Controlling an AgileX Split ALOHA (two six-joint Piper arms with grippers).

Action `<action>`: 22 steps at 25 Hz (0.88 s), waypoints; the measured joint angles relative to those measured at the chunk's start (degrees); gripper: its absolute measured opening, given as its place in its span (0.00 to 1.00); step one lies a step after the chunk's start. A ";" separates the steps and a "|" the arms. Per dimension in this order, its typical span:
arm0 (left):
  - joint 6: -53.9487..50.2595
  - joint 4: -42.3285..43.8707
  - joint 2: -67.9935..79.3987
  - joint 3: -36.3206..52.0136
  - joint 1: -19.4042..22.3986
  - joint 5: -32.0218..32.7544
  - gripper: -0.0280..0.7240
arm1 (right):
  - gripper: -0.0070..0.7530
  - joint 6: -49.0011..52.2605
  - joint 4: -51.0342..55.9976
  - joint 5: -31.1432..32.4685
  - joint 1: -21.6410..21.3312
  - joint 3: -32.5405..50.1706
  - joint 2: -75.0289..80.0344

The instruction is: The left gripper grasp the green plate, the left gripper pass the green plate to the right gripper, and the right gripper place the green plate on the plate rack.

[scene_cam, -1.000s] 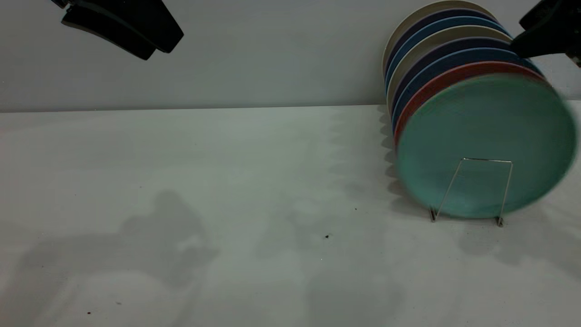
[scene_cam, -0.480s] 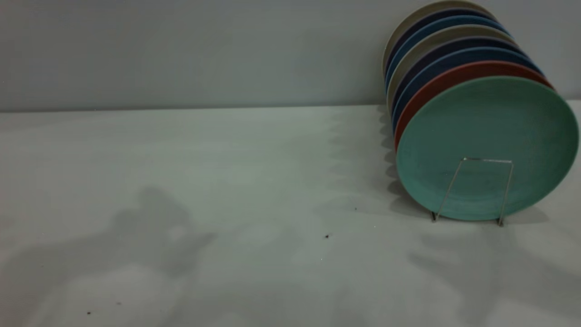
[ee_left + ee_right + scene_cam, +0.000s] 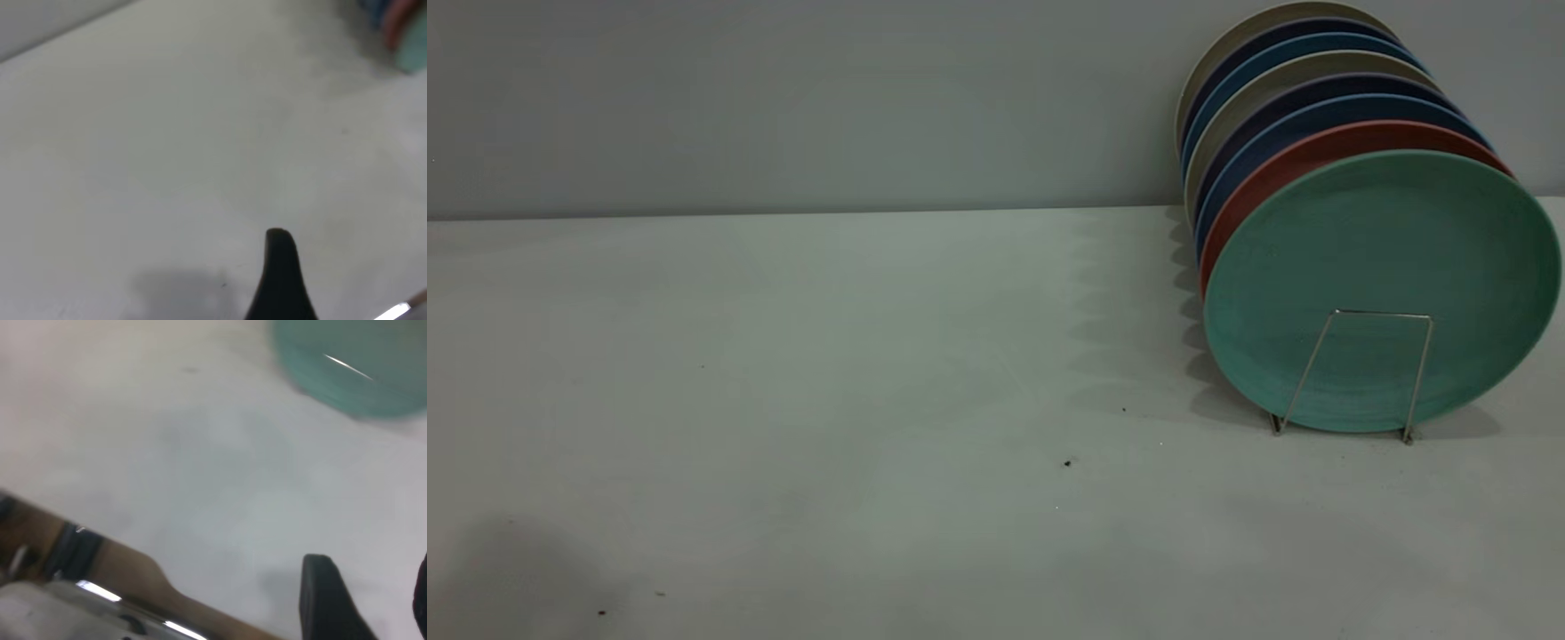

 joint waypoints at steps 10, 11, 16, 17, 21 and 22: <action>-4.87 5.10 -12.67 21.41 0.04 0.00 0.81 | 0.59 15.03 -17.13 -2.03 0.00 21.84 -19.77; -4.87 5.16 -13.80 23.84 0.04 0.00 0.81 | 0.60 15.34 -17.13 -2.95 0.00 23.37 -20.72; -5.12 5.97 -18.84 37.22 0.04 -0.38 0.81 | 0.60 16.32 -17.69 -5.63 0.45 25.73 -23.41; -5.55 6.23 -19.89 39.77 0.04 -0.71 0.81 | 0.60 16.77 -17.85 -5.78 1.40 25.80 -23.55; -8.52 6.75 -24.04 48.19 0.04 -2.09 0.81 | 0.61 18.34 -18.35 -5.85 6.70 25.80 -24.16; -9.21 6.96 -25.12 49.67 0.04 -2.32 0.81 | 0.61 18.65 -18.41 -5.85 8.09 25.80 -24.18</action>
